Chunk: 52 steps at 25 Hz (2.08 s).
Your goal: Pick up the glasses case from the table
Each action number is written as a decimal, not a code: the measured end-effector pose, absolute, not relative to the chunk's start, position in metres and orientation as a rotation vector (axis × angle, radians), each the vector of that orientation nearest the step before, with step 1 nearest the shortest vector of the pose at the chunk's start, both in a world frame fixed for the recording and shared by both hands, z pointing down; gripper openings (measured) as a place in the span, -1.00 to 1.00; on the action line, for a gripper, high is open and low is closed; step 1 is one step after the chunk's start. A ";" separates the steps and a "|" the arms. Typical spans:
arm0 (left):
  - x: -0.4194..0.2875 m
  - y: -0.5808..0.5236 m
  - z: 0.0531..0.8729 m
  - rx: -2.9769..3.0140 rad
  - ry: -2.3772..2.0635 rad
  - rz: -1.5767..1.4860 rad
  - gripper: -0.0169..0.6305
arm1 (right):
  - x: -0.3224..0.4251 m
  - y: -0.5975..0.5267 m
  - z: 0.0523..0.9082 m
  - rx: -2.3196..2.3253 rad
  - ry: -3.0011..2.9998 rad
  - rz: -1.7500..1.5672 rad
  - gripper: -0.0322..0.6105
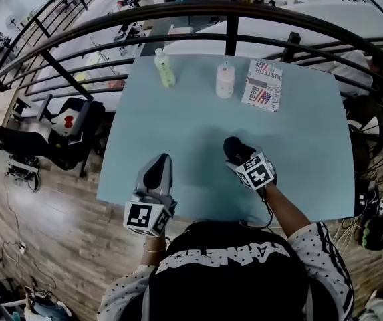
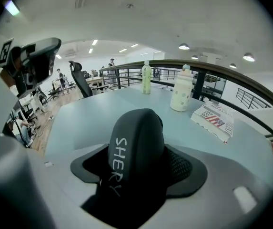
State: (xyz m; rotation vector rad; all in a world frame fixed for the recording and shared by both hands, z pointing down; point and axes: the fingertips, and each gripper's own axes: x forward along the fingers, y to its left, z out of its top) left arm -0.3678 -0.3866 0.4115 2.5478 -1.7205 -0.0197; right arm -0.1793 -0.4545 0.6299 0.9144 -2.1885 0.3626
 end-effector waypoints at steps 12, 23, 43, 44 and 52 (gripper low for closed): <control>-0.324 -0.389 0.403 2.639 -1.627 0.018 -0.95 | -0.143 -0.444 0.554 1.119 -2.363 0.379 0.24; -0.282 -0.387 0.399 2.715 -1.519 0.053 -0.95 | -0.095 -0.425 0.479 1.342 -2.511 0.364 0.24; -0.253 -0.387 0.388 2.776 -1.470 0.054 -0.95 | -0.060 -0.397 0.384 1.486 -2.732 0.269 0.24; -0.252 -0.387 0.387 2.780 -1.468 0.051 -0.95 | -0.060 -0.397 0.382 1.486 -2.739 0.265 0.24; -0.246 -0.387 0.384 2.787 -1.461 0.051 -0.95 | -0.057 -0.394 0.378 1.486 -2.763 0.275 0.24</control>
